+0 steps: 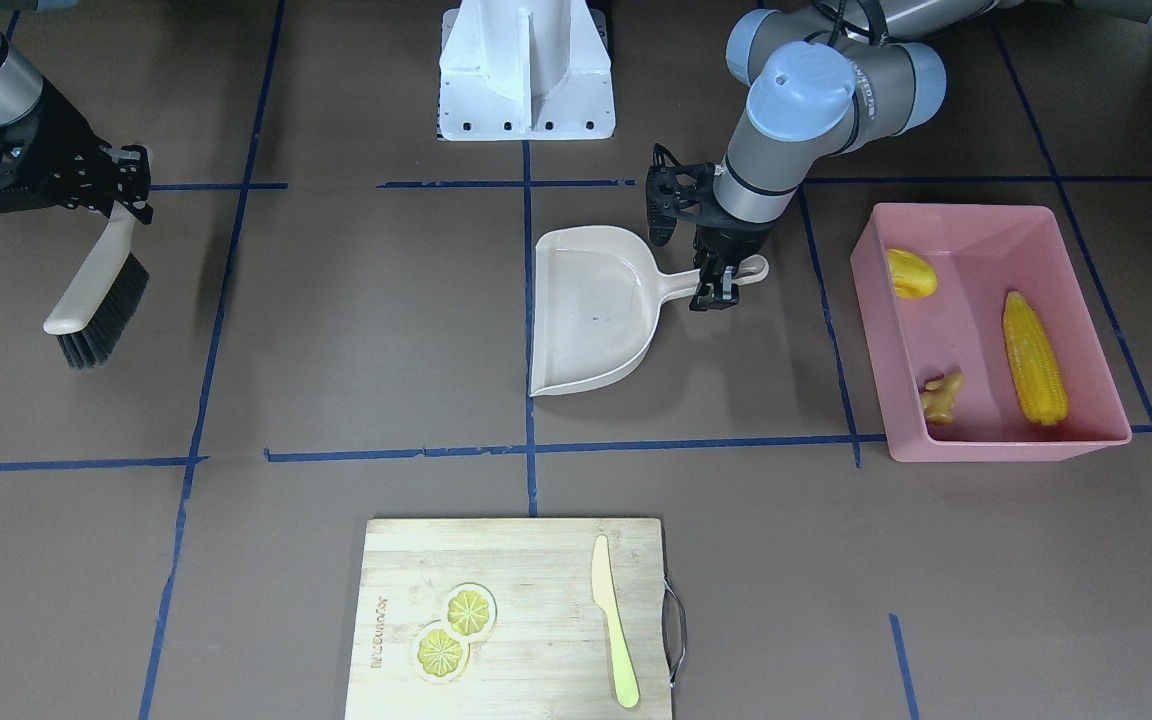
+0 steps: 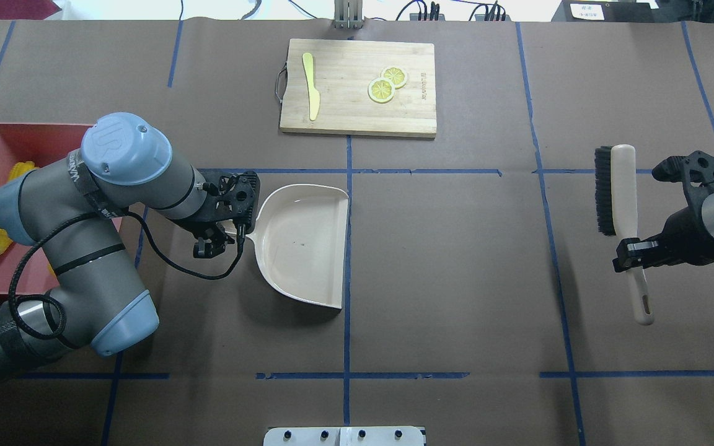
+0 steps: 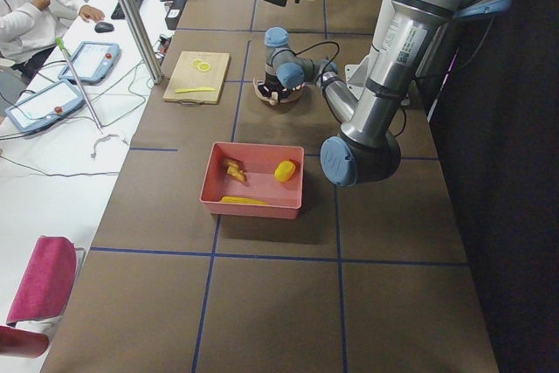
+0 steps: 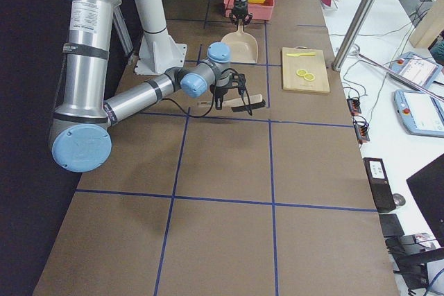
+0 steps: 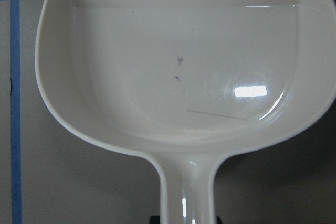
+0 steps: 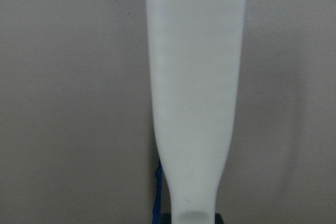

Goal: Sweep and dump trash into bin

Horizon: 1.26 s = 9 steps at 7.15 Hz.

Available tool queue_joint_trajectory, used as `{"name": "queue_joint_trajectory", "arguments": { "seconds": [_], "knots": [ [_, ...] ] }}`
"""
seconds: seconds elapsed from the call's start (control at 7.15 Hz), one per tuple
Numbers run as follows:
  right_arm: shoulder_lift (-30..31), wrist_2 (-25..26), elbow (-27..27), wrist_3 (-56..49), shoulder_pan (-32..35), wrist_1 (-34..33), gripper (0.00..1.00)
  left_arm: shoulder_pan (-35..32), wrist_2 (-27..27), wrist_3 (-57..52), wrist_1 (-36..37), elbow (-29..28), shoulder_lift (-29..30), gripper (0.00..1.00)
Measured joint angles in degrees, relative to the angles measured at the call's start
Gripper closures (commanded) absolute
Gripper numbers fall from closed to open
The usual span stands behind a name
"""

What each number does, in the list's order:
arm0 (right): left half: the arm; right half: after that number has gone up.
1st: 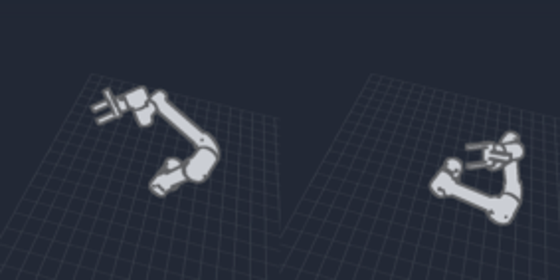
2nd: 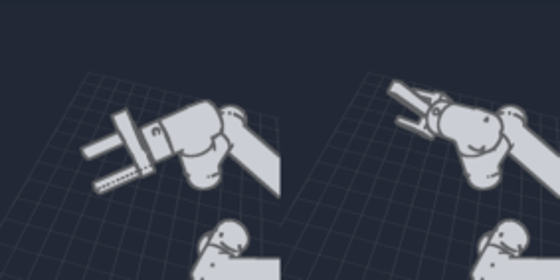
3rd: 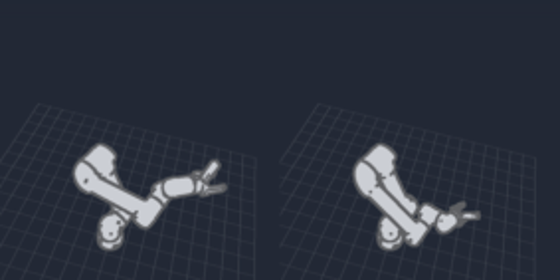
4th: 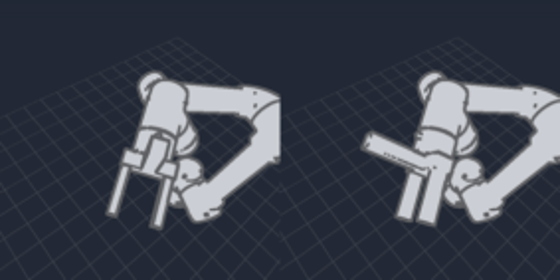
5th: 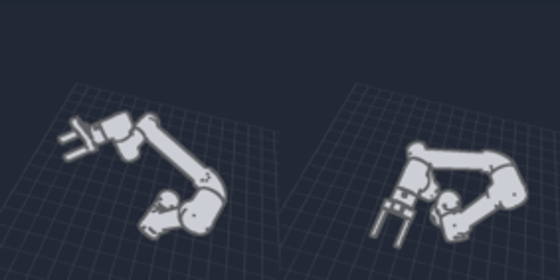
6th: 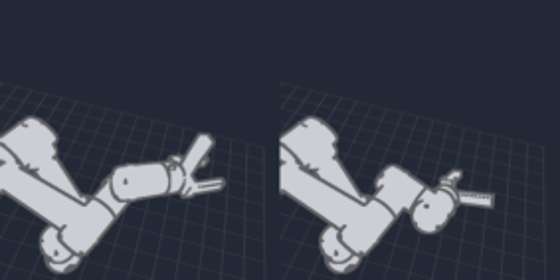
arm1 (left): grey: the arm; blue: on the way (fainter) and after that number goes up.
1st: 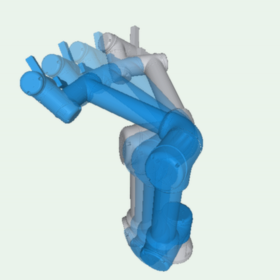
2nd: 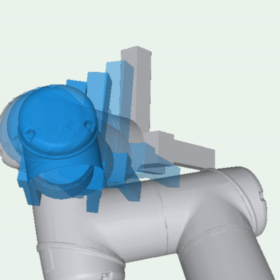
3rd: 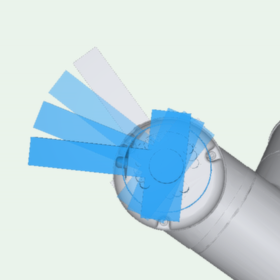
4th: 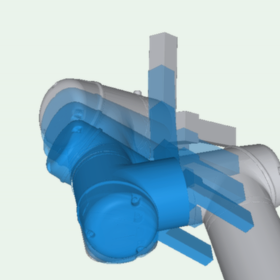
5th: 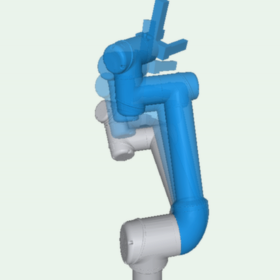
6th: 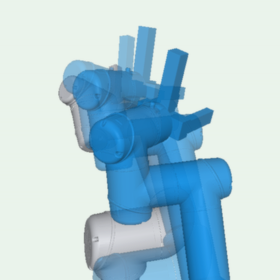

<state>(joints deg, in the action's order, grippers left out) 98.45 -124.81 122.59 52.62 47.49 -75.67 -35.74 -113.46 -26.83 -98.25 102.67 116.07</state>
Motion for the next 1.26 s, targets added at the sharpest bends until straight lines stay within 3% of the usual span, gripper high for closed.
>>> {"name": "queue_joint_trajectory", "arguments": {
  "seconds": [0.14,0.7,1.26],
  "knots": [
    [0.0,0.0,0.0,0.0,0.0,0.0,0.98,0.0,0.9,0.0,0.0,0.1,-0.1,0.03],
    [1.8,-0.6,-0.6,-2.3,1.3,-0.1,0.97,-1.8,5.6,-0.4,0.2,2.4,-0.5,0.01],
    [9.4,-4.2,-6.5,-11.8,6.2,-0.2,0.94,-13.6,3.5,0.3,0.6,7.1,-9.6,0.01]
  ]
}}
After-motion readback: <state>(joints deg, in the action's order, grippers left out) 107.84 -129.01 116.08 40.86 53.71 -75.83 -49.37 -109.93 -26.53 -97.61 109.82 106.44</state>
